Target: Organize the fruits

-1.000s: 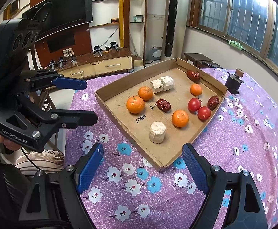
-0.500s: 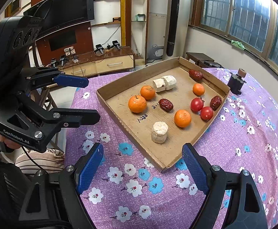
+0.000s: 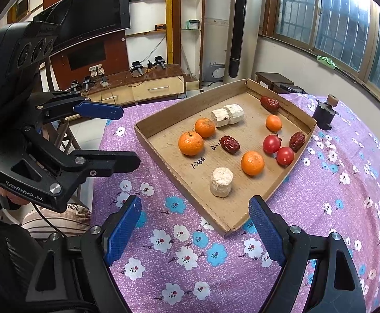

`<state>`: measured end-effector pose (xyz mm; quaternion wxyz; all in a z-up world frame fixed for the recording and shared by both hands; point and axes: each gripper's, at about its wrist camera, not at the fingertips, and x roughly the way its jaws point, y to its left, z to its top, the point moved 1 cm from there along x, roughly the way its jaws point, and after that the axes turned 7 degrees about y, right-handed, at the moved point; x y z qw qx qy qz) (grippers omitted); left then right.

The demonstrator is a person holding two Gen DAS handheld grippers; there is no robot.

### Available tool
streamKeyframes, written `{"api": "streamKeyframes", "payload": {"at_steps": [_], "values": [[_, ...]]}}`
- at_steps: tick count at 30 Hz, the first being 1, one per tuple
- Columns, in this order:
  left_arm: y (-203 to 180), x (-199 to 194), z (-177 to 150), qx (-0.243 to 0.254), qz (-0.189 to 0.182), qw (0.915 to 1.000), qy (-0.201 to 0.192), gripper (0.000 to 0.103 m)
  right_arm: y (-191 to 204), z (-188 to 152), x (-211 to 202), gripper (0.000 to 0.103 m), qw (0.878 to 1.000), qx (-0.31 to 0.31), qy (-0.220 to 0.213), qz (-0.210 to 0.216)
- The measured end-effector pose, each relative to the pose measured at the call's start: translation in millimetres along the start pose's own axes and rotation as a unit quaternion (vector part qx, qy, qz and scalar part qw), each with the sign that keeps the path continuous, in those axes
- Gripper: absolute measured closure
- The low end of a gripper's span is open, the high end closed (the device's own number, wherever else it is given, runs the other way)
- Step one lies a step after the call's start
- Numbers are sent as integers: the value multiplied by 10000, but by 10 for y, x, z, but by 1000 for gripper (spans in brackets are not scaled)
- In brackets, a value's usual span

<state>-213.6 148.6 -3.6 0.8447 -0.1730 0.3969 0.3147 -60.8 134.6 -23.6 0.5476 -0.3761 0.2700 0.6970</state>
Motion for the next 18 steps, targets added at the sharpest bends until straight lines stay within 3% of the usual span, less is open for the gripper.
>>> {"api": "streamKeyframes", "payload": {"at_steps": [18], "values": [[-72,-9,14,138,34,9999,-17,20,-9,-46,55,17,9999,96,48,47]]}}
